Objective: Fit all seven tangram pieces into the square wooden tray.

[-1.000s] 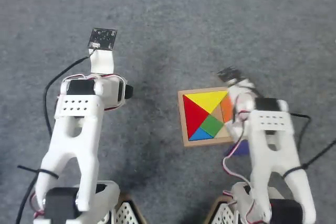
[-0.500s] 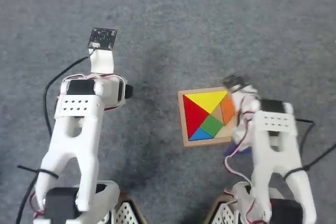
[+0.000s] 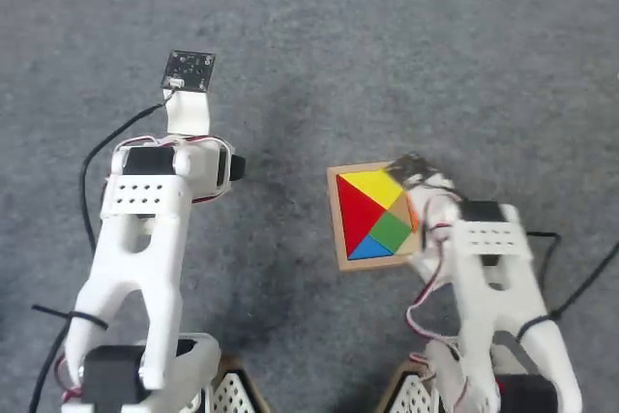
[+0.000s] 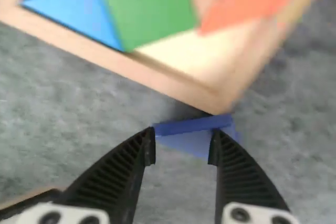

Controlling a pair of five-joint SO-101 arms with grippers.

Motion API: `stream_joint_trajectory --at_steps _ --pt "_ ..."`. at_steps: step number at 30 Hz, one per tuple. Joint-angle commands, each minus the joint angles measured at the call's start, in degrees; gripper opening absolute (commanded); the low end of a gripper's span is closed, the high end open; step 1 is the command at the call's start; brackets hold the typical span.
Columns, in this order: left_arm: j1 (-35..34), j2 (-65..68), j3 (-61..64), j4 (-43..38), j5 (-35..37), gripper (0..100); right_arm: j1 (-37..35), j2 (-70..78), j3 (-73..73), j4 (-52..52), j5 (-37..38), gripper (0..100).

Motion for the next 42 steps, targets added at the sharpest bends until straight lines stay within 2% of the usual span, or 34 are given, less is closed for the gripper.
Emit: stream_joint_trajectory --at_steps 1,9,13,18,23,28,31,38,42 --pt "0.18 -2.02 -0.13 -1.49 -0.44 23 8.66 -0.13 0.0 -3.65 5.1 18.6" --pt "0.26 -2.02 -0.04 -1.23 -0.44 23 24.22 -0.13 0.0 -7.43 13.89 18.6" --pt "0.26 -2.02 -0.04 -1.49 -0.44 23 26.33 -0.84 -0.09 -5.49 14.15 18.6" --pt "2.11 -2.02 0.92 -1.49 -0.44 23 22.55 -0.92 -3.34 0.75 9.49 18.7" --pt "2.55 -2.02 1.1 -1.49 -0.44 23 13.93 -4.53 -4.48 8.22 6.24 18.7" --pt "2.64 -2.02 1.01 -1.49 -0.44 23 4.09 -15.69 0.44 10.07 1.93 18.7" --pt "2.64 -2.02 1.01 -1.49 -0.44 23 -0.13 -19.47 5.36 10.07 3.43 18.7" --pt "2.55 -2.02 1.01 -1.49 -0.44 23 -0.4 -10.07 6.59 6.55 8.44 18.8" --pt "2.29 -2.02 1.01 -1.32 -0.44 23 4.26 -1.45 3.96 0.57 8.44 18.8"
